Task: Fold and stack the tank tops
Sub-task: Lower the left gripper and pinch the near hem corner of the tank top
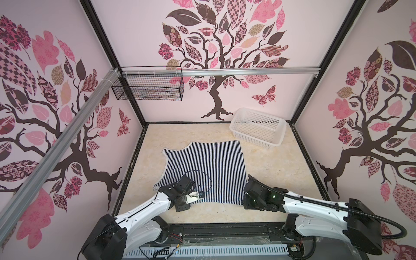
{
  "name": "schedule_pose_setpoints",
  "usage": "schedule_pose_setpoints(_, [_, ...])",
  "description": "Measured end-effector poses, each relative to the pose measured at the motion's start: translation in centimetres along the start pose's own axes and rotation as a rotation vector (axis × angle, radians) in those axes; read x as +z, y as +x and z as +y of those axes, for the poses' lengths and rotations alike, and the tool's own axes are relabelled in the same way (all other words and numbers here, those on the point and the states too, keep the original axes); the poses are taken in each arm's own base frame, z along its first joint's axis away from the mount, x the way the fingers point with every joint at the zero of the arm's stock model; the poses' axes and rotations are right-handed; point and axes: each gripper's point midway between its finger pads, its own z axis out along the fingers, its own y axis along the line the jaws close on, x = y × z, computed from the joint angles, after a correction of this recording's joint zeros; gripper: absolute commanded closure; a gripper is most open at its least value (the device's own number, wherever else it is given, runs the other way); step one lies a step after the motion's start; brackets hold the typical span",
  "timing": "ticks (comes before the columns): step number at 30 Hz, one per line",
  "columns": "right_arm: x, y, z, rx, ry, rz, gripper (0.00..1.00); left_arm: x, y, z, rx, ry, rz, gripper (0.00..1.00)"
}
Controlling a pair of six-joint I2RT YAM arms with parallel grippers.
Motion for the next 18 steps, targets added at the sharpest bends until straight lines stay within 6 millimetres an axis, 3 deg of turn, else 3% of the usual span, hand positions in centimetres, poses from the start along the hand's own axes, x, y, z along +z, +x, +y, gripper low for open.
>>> schedule_pose_setpoints(15, [-0.27, -0.43, 0.65, -0.005, -0.012, -0.007, 0.57, -0.04, 0.10, -0.46, -0.012, 0.022, 0.000, 0.77])
schedule_pose_setpoints(16, [-0.27, -0.42, 0.65, -0.005, -0.012, -0.007, 0.54, -0.04, 0.11, -0.48, -0.015, 0.022, 0.000, 0.80])
schedule_pose_setpoints(18, [-0.27, -0.33, 0.67, -0.009, -0.014, -0.002, 0.39, -0.04, 0.07, -0.50, -0.020, 0.024, -0.002, 0.86])
